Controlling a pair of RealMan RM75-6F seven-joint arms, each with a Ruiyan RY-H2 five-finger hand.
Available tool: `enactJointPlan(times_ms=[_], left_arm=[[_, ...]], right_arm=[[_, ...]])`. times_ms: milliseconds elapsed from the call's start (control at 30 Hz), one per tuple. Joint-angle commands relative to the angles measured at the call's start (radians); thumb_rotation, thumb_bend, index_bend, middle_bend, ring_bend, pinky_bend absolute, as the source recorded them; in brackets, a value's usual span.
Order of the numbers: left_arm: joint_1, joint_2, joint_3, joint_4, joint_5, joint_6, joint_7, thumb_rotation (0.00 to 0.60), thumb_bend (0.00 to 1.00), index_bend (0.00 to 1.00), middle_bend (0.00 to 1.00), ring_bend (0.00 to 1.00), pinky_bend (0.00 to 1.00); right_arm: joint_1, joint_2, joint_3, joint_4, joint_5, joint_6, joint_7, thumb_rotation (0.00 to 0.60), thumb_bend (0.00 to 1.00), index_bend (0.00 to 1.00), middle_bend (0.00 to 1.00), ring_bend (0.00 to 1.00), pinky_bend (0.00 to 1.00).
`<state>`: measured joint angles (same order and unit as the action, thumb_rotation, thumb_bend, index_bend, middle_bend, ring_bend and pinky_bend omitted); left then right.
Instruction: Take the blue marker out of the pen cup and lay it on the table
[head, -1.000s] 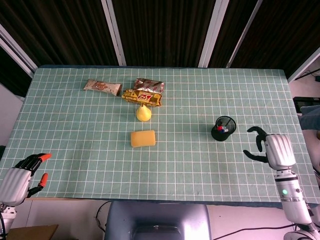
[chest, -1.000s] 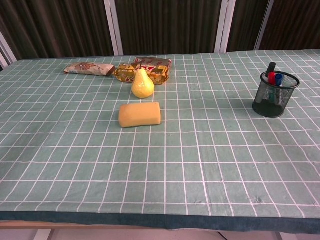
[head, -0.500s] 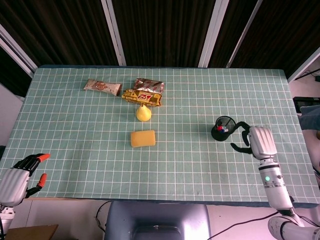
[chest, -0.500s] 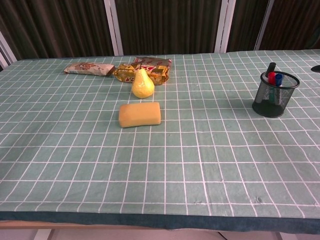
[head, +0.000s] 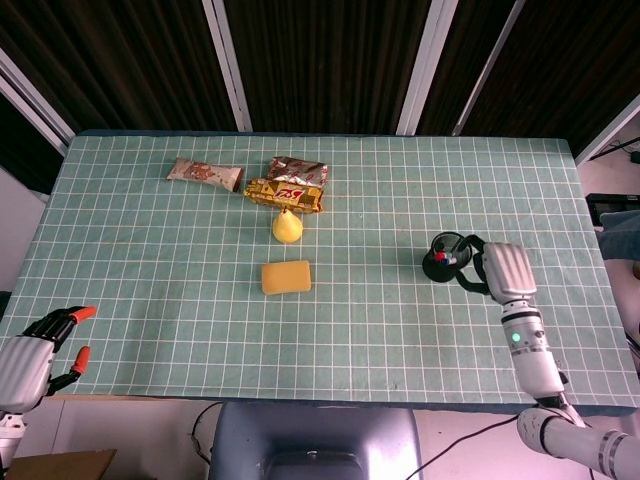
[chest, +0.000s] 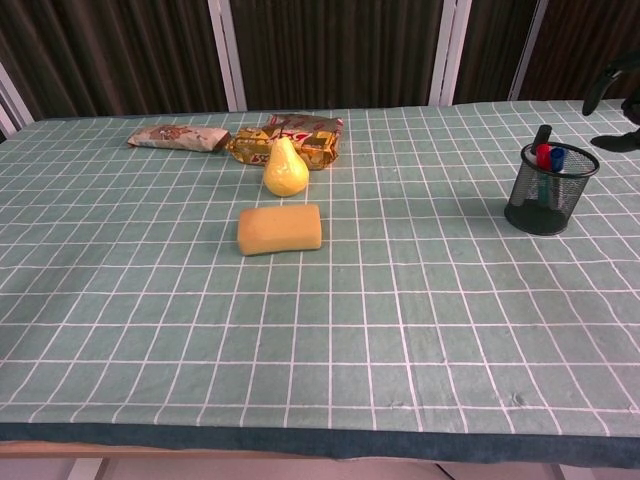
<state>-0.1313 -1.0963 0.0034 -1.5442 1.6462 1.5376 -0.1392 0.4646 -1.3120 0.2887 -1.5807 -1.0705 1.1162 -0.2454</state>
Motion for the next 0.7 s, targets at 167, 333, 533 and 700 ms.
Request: enactJointPlan(times_ms=[167,333,533,700], left_arm=[[0.002,0.001,0.000,0.003,-0.001,0.004,-0.007,0.600,0.48,0.23,0.23,0.22,0.39],[0.003,0.001,0.000,0.006,0.000,0.006,-0.013,0.600,0.48,0.23,0.23,0.22,0.39],[0.002,0.002,0.000,0.007,0.000,0.004,-0.012,0.600,0.48,0.23,0.23,0.22,0.39],[0.004,0.002,-0.001,0.009,-0.002,0.007,-0.017,0.600,0.48,0.23,0.23,0.22,0.39]], right_arm=[[0.029,-0.016,-0.023,0.016,0.047,-0.006,-0.106,0.600,0.38,0.56,1.00,1.00,1.00],[0.048,-0.041,-0.031,0.037,0.070,0.008,-0.167,0.600,0.38,0.57,1.00,1.00,1.00],[0.069,-0.073,-0.031,0.065,0.088,0.022,-0.209,0.600,0.38,0.58,1.00,1.00,1.00],[0.080,-0.089,-0.029,0.080,0.098,0.028,-0.217,0.600,0.38,0.59,1.00,1.00,1.00]])
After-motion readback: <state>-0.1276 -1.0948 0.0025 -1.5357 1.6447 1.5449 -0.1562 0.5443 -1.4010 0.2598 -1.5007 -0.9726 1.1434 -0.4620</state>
